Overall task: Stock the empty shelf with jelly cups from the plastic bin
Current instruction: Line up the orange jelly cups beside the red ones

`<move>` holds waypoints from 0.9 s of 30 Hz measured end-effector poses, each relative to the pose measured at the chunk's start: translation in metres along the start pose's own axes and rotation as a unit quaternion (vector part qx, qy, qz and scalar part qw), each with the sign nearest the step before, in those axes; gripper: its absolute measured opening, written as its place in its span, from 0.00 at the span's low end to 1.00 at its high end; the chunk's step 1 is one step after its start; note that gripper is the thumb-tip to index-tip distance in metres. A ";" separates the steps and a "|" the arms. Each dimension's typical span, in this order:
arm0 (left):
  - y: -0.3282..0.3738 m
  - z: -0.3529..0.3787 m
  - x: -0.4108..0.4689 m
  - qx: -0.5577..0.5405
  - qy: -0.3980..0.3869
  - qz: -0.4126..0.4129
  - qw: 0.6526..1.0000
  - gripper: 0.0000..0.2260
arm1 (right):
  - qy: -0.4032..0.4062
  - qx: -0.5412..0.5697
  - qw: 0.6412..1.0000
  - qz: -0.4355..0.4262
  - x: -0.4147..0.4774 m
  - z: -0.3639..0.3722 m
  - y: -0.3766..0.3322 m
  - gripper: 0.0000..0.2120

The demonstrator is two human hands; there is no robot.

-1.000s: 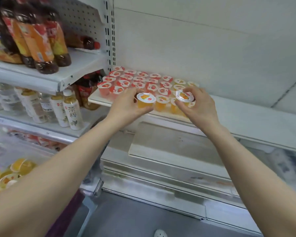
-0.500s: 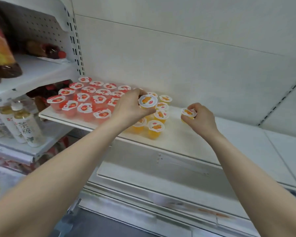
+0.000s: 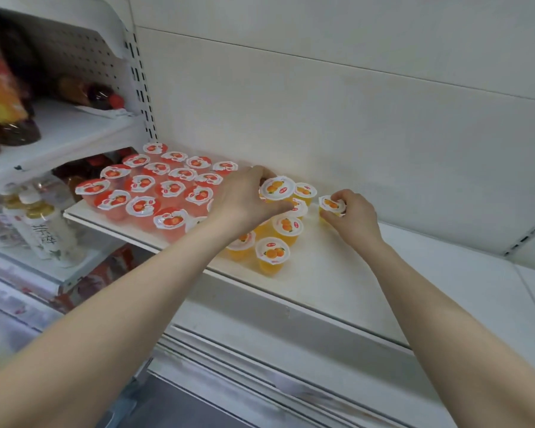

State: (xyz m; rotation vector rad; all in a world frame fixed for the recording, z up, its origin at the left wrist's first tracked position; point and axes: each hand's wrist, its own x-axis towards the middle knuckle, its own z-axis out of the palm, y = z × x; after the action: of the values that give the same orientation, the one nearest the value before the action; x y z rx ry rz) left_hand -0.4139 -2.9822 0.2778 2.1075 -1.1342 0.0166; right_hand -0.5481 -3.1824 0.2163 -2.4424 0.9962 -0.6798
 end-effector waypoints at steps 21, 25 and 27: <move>0.036 0.058 0.034 0.094 -0.061 0.128 0.985 0.23 | -0.020 -0.155 0.979 -0.131 0.010 -0.041 0.026 0.24; 0.034 0.084 0.036 0.195 -0.081 0.160 0.964 0.27 | -0.005 -0.182 0.975 -0.129 0.005 -0.050 0.033 0.23; 0.031 0.093 0.036 0.207 -0.088 0.162 0.961 0.29 | -0.005 -0.191 0.973 -0.126 0.002 -0.052 0.035 0.23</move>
State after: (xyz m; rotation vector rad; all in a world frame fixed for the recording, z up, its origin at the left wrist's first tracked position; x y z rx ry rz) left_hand -0.4436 -3.0751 0.2400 2.2870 -1.6969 0.2448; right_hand -0.5957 -3.2166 0.2391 -2.9423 0.8876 -0.5976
